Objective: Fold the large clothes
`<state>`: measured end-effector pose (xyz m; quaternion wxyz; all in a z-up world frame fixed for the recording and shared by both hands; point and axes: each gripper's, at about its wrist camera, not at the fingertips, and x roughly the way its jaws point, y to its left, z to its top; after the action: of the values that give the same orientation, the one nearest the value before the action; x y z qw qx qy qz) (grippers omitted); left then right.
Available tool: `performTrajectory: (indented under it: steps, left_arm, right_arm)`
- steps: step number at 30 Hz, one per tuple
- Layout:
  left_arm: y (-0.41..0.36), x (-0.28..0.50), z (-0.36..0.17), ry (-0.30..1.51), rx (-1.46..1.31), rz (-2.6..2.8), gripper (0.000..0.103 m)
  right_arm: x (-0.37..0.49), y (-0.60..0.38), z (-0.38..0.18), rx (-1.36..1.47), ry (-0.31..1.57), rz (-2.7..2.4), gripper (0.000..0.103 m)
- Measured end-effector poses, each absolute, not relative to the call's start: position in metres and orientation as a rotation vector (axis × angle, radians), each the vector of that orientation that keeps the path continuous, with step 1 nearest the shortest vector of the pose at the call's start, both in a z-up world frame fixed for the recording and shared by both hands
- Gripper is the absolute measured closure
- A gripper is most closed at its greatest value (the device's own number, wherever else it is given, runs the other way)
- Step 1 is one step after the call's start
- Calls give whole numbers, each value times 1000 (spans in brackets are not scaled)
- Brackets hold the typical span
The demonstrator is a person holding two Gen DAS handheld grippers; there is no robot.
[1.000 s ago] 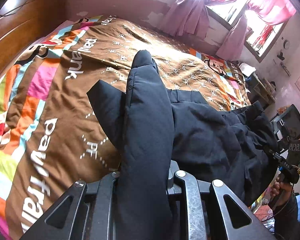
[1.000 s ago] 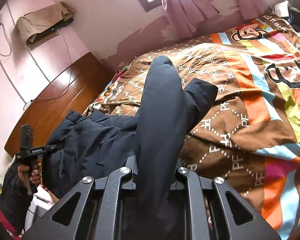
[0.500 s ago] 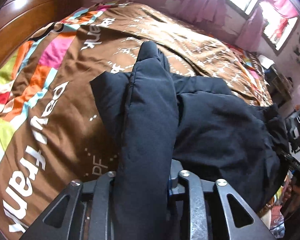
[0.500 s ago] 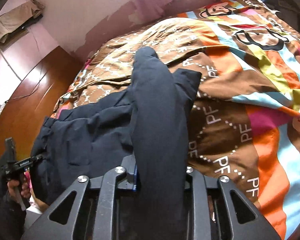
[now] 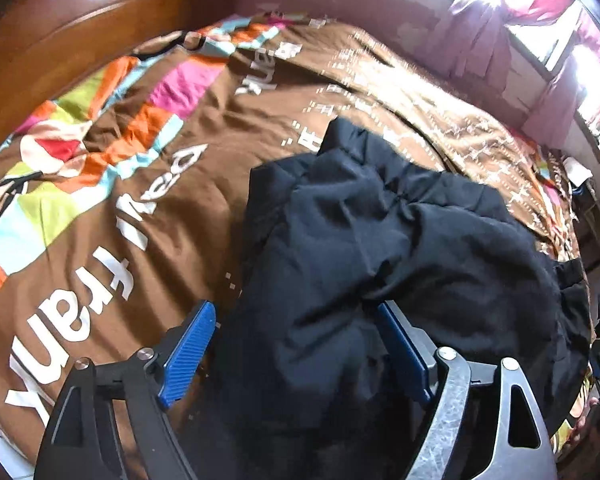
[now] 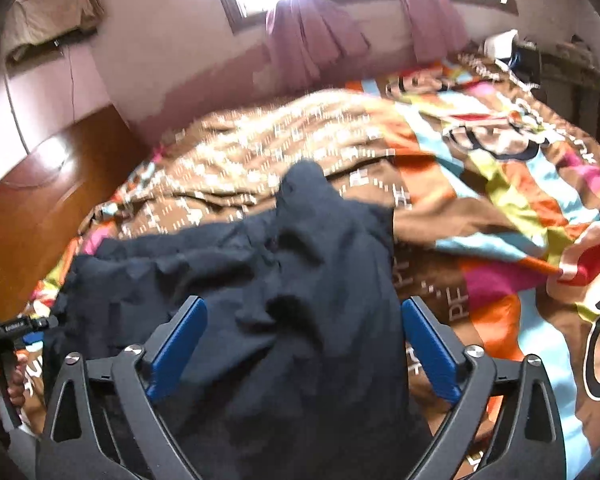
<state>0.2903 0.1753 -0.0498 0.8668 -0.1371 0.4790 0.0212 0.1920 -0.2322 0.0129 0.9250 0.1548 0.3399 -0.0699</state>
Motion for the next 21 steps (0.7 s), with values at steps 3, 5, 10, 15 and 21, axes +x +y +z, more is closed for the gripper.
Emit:
performTrajectory:
  steps: [3, 5, 10, 15, 21]
  left_arm:
    - [169, 275, -36, 913, -266, 51, 2]
    - [162, 263, -25, 853, -242, 42, 0]
    - [147, 233, -1, 729, -196, 26, 0]
    - [128, 197, 18, 643, -131, 18, 0]
    - [113, 159, 33, 561, -108, -9, 0]
  right_arm:
    - [181, -229, 22, 314, 616, -138, 1]
    - [175, -224, 27, 298, 580, -137, 1]
    - [156, -205, 42, 222, 512, -140, 1]
    - [133, -188, 55, 192, 468, -125, 1]
    - [105, -172, 67, 177, 435, -98, 1]
